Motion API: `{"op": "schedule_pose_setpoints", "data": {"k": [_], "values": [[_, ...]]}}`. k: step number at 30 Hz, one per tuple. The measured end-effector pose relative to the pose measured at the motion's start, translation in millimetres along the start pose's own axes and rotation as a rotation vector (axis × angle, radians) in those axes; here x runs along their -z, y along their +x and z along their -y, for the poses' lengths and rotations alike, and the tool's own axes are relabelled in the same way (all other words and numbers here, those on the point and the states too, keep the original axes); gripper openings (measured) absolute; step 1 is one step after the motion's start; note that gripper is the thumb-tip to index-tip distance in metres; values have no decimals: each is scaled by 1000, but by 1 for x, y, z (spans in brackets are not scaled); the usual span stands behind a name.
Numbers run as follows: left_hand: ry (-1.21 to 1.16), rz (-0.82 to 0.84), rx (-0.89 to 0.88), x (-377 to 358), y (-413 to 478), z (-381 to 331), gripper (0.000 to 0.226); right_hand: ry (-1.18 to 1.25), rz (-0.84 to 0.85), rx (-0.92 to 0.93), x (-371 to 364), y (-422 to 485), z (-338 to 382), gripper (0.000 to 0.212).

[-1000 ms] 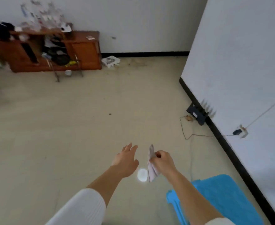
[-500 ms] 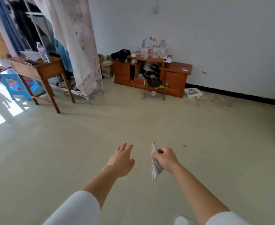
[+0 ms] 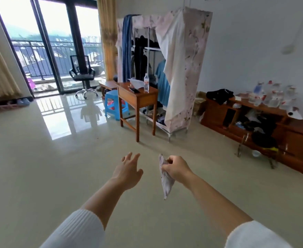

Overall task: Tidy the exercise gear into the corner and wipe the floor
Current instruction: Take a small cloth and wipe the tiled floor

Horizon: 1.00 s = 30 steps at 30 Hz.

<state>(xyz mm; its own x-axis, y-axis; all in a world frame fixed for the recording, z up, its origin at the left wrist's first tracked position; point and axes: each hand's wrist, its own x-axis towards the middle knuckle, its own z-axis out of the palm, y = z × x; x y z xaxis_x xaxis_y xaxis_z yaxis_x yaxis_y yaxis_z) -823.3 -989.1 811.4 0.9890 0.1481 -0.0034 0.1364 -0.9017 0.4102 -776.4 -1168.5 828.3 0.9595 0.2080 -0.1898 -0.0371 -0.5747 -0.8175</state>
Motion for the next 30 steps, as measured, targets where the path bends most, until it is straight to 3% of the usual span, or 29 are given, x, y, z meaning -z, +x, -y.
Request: {"op": "schedule_pose_setpoints", "data": {"k": [15,30], "values": [[-50,-219,310,142,309,198,66,-209,248,244,-139,370,244,13],[-69,-299,400,262,596,472,63,-257,338,339,-327,675,447,9]]}}
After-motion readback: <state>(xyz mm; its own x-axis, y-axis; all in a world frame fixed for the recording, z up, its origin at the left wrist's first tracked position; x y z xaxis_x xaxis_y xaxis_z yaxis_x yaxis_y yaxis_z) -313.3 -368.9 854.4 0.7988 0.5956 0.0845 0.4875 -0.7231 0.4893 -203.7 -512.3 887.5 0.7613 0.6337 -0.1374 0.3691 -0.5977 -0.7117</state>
